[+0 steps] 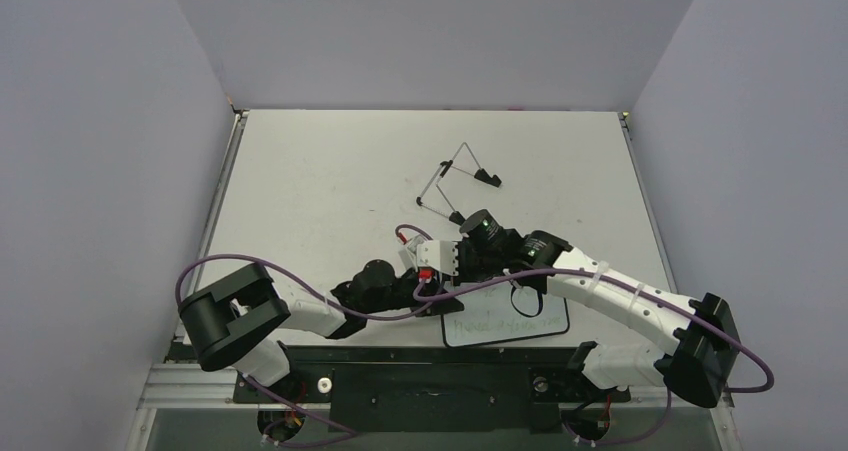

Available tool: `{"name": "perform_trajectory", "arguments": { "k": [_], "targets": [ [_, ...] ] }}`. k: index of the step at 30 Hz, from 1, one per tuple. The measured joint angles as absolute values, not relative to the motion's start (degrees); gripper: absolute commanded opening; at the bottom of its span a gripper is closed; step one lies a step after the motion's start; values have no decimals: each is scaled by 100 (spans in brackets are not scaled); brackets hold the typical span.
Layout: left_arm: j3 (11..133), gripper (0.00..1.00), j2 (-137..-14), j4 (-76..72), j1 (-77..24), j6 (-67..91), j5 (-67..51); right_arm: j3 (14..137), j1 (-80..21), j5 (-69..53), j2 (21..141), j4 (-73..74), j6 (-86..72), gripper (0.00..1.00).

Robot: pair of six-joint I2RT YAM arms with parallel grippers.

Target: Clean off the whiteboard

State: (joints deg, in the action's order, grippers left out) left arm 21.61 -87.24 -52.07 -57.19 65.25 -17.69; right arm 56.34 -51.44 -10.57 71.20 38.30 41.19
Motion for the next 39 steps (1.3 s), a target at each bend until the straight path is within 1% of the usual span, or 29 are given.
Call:
{"name": "perform_trajectory", "arguments": {
  "k": [5,14,23,25,30,33,39],
  "targets": [
    [2161,0,-8724,-5221,-5596,6514,-1835,5581,-5131,-832,7120,3640,4027,0],
    [2198,0,-8794,-5210,-5183,6482,-2399,5577,-5129,-1022,7236,3717,4241,0],
    [2585,0,-9325,-5249,-4873,6558,-2902,6066,-4536,-626,7911,3216,3607,0],
    [2615,0,-9467,-5365,-4836,6602,-3030,6071,-4593,-698,7940,3288,3719,0],
    [2641,0,-9662,-5502,-4814,6729,-3347,6077,-4818,-1358,7948,3837,4289,0],
    [2641,0,-9662,-5502,-4799,6720,-3400,6110,-4718,-1466,7964,3881,4217,0],
    [2641,0,-9662,-5465,-4746,6731,-3391,6167,-4316,-1288,8121,3671,3789,0]
  ]
}}
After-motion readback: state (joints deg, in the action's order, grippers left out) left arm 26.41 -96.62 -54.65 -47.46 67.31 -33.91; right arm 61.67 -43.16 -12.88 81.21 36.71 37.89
